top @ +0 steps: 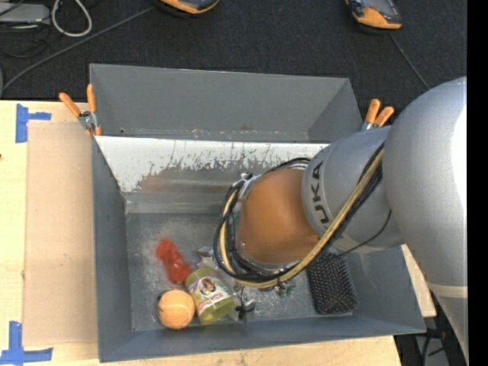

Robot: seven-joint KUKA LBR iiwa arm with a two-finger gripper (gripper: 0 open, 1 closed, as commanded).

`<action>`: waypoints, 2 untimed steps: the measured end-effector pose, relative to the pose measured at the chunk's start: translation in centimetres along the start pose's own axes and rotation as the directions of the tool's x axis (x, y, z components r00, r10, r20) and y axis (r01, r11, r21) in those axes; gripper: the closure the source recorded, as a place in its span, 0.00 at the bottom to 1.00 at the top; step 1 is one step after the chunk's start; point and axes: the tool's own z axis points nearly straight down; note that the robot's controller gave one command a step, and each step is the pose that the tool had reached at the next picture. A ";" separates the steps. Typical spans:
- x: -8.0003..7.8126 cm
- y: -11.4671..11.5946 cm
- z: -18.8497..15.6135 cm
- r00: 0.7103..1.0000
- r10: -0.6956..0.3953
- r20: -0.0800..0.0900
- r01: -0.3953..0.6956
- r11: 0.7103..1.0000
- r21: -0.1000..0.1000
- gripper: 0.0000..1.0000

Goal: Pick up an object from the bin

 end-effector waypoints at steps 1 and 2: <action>-2.2 0.6 0.0 0.998 -0.061 0.003 0.061 0.998 0.000 0.00; -0.9 0.6 0.0 1.000 -0.007 -0.002 0.007 1.000 -0.001 1.00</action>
Offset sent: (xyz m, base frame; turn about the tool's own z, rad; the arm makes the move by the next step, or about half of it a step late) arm 0.0048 0.0103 0.0006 -0.0077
